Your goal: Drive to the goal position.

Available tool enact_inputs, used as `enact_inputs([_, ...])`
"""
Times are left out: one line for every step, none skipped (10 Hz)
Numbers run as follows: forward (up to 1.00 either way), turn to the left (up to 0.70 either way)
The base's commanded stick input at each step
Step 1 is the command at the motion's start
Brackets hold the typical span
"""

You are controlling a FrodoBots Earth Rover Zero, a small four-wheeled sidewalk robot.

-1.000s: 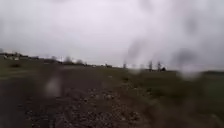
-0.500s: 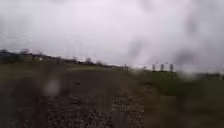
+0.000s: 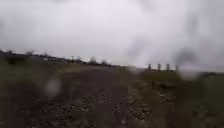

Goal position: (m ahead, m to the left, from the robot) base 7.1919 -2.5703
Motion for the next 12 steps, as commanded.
enact_inputs([1.00,0.00])
enact_inputs([1.00,0.00])
enact_inputs([1.00,0.00])
enact_inputs([1.00,0.00])
enact_inputs([1.00,0.00])
enact_inputs([1.00,0.00])
enact_inputs([1.00,0.00])
enact_inputs([1.00,0.00])
enact_inputs([1.00,0.40])
enact_inputs([1.00,0.40])
enact_inputs([1.00,0.40])
enact_inputs([1.00,0.40])
